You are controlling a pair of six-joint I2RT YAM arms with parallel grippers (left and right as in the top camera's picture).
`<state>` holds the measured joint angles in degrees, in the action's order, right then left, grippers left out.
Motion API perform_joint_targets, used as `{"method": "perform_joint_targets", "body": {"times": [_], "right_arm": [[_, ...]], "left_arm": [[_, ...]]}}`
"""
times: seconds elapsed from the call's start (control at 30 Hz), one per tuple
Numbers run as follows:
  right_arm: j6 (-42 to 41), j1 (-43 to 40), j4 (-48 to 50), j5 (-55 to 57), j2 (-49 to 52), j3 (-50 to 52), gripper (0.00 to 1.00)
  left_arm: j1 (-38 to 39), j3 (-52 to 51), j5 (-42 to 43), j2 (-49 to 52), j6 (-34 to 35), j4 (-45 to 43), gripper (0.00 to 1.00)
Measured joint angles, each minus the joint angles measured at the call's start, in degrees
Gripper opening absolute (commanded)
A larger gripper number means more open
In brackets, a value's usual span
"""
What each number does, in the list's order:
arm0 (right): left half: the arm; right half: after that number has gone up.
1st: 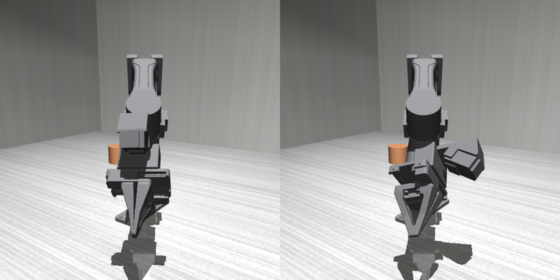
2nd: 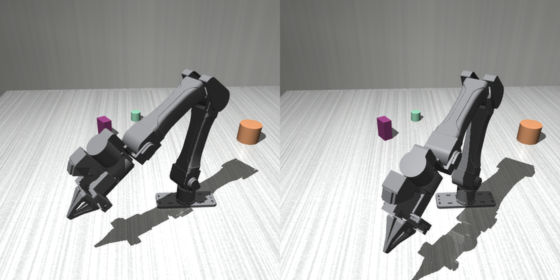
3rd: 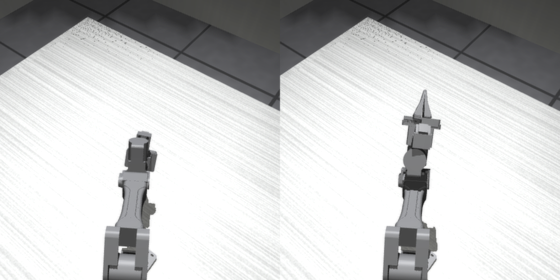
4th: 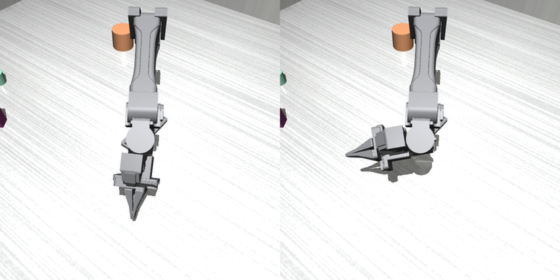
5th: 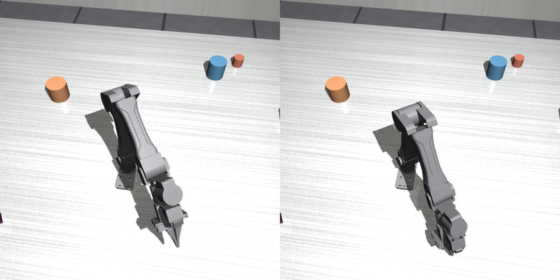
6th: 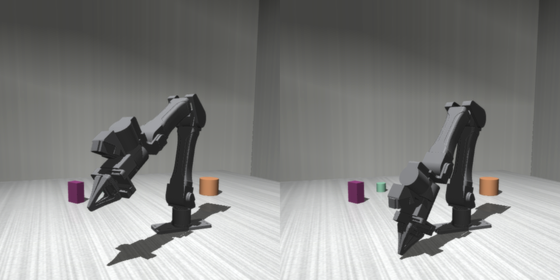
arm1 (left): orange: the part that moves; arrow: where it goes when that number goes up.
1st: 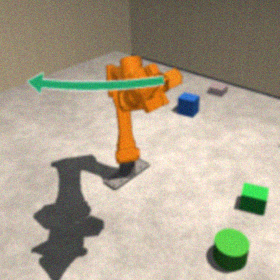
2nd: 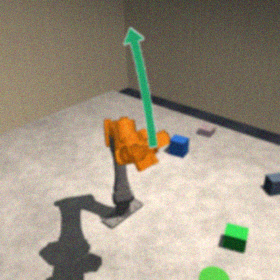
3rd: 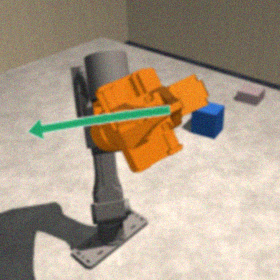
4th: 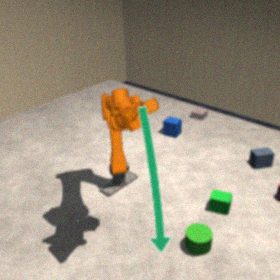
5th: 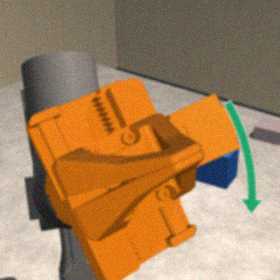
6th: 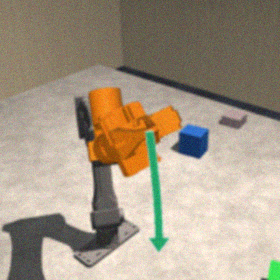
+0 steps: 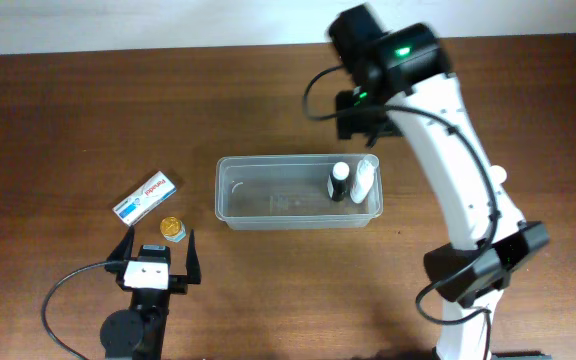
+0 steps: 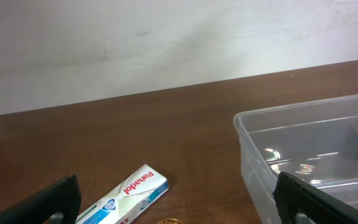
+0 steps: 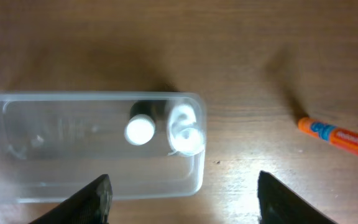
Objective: Pack container
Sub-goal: 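Lift the right gripper out and move it right toward the orange tube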
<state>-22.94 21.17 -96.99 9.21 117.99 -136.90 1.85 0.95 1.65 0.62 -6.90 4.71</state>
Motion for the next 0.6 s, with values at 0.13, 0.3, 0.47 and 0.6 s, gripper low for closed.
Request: {"method": "perform_joint_targets", "body": {"times": [0.13,0.3,0.47,0.6], "right_arm": [[0.2,-7.8,0.0,-2.6,0.0,0.0,0.69],[1.4,-18.8,0.0,-6.1,-0.1,2.0,0.73],[3.8,-27.5,0.0,-7.8,-0.1,7.2,0.74],[5.2,-31.6,0.0,-7.9,-0.1,10.8,0.74]], "left_arm": [[0.0,0.0,0.0,0.0,0.0,0.0,0.99],[0.0,0.0,0.0,0.0,0.0,0.0,0.99],[0.0,0.0,0.0,0.0,0.0,0.0,0.99],[0.0,0.0,0.0,0.0,0.0,0.0,0.99]]}}
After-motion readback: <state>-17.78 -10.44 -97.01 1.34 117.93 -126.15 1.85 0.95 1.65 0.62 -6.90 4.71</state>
